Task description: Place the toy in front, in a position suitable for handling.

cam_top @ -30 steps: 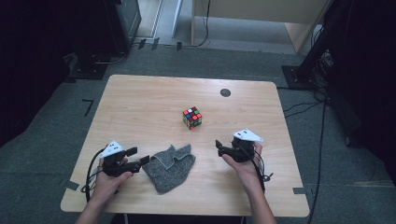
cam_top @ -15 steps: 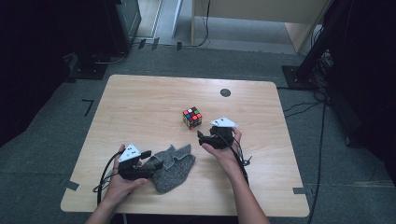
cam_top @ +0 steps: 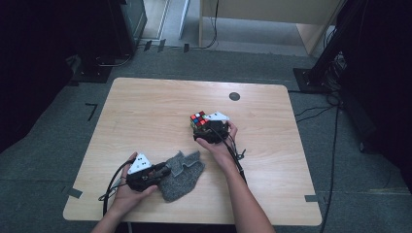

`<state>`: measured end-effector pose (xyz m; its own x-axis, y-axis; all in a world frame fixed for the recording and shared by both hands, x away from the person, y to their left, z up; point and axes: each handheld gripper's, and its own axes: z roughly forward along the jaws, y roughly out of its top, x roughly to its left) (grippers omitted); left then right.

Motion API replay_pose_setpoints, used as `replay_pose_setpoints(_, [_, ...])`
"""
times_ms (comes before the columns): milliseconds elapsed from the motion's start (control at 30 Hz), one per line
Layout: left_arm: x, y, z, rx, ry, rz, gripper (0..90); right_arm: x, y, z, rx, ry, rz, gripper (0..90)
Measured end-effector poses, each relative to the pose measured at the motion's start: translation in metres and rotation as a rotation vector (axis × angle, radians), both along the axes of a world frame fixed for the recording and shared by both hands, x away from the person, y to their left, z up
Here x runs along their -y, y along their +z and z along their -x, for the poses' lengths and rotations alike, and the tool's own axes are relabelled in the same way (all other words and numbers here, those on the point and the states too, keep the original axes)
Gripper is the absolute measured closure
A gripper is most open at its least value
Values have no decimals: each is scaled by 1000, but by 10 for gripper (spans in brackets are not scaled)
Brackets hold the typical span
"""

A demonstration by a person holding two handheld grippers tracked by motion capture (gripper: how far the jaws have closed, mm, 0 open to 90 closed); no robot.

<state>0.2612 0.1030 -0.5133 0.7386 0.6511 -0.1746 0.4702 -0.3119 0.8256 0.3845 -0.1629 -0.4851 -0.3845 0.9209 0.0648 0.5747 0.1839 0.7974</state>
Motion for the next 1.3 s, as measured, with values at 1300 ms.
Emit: replay_pose_setpoints(1300, [0, 0, 3, 31, -11, -9, 660, 29, -22, 24, 17, -51, 90, 343])
